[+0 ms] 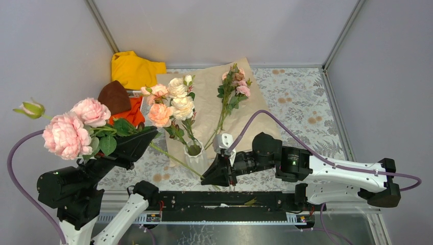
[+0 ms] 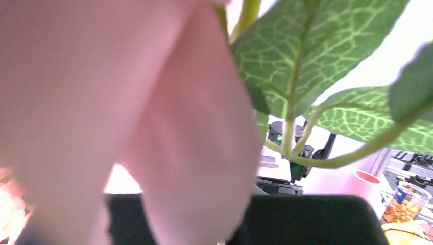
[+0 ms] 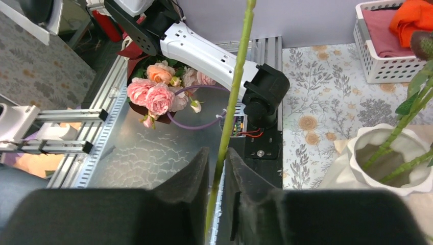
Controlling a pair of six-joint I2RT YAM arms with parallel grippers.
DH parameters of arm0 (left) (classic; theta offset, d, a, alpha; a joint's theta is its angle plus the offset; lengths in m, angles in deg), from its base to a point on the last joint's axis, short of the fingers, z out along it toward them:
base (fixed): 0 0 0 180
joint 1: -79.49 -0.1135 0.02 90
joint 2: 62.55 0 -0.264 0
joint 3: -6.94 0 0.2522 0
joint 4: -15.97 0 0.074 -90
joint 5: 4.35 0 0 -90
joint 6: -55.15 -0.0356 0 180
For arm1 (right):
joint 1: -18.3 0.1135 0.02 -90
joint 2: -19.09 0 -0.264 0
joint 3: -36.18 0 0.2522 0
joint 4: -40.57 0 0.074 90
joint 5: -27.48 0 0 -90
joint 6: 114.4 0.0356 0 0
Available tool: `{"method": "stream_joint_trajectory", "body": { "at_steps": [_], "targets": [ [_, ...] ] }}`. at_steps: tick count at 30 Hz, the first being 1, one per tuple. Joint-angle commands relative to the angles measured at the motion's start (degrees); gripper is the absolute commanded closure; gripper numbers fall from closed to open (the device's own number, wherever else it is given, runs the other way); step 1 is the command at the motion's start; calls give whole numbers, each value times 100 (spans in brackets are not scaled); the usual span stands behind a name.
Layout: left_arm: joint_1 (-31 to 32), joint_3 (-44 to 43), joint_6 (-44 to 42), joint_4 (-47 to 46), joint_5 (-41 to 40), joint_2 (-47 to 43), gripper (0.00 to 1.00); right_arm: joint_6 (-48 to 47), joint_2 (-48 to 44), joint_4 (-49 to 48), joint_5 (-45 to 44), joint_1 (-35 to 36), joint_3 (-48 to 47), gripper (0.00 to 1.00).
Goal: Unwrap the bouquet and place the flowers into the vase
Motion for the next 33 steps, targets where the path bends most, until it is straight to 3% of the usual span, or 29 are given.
{"method": "stream_joint_trajectory", "body": {
  "at_steps": [1, 6, 11, 21, 27, 33],
  "targets": [
    [-39, -236, 117, -678, 326, -54, 88, -78, -249, -96, -170, 70, -68, 66],
    [-42, -549, 156, -704, 454, -103, 91, -148, -517, 8, -827, 60, -120, 22],
    [-42, -837, 109, -399, 403, -28, 91, -222, -1001, 401, -1709, 70, -233, 1],
    [-370, -1633, -552, 922, -664, 336, 93, -227, -2160, 934, -4709, 60, -218, 0],
    [-1036, -1487, -767, 1320, -1067, 598, 96, -209, -2391, 1045, -5349, 60, -252, 0],
    [-1197, -1213, -810, 1271, -1191, 652, 96, -233, -2352, 1066, -5544, 62, -271, 0]
  ]
}}
